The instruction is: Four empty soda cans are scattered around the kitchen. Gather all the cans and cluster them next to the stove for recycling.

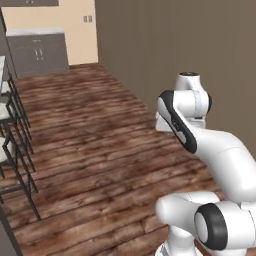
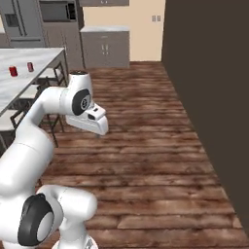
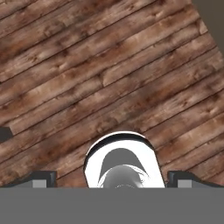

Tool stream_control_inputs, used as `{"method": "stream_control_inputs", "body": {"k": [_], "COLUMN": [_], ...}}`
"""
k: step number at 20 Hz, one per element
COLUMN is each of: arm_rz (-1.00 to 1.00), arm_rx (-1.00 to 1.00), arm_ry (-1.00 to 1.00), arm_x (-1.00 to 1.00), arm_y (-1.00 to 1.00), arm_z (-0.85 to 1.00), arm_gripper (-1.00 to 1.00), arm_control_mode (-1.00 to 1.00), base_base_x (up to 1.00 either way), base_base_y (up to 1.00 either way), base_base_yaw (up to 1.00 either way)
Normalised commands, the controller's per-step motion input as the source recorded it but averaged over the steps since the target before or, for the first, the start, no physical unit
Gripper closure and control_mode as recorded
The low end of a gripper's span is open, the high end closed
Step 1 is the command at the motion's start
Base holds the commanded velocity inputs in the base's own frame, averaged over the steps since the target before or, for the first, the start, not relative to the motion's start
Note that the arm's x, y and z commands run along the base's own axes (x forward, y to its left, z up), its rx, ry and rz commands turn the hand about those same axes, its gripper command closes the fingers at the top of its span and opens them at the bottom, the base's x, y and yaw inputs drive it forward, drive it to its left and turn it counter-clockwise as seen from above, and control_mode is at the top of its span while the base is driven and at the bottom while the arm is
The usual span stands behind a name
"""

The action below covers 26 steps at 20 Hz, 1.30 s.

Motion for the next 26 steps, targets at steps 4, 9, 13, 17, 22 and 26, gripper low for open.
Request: {"method": "stream_control_inputs", "body": {"k": [4,9,13,17,22,26], "arm_rz": [0.00,0.00,0.00,0.00,0.00,0.00], "arm_rx": [0.00,0.00,0.00,0.00,0.00,0.00], "arm_ry": [0.00,0.00,0.00,0.00,0.00,0.00], "arm_x": [0.00,0.00,0.00,0.00,0.00,0.00], "arm_y": [0.00,0.00,0.00,0.00,0.00,0.00], "arm_z": [0.00,0.00,0.00,0.00,0.00,0.00], "arm_gripper": [-1.00,-1.00,-1.00,-1.00,-1.00,-1.00], "arm_control_mode": [1.00,1.00,1.00,1.00,1.00,1.00], "base_base_x": [0.58,0.68,0.81,0.88,0.96,1.00], "base_base_y": [-0.04,-0.20,-0.28,-0.26,-0.25,-0.27], "base_base_yaw": [0.37,0.26,0.17,0.08,0.07,0.07]}}
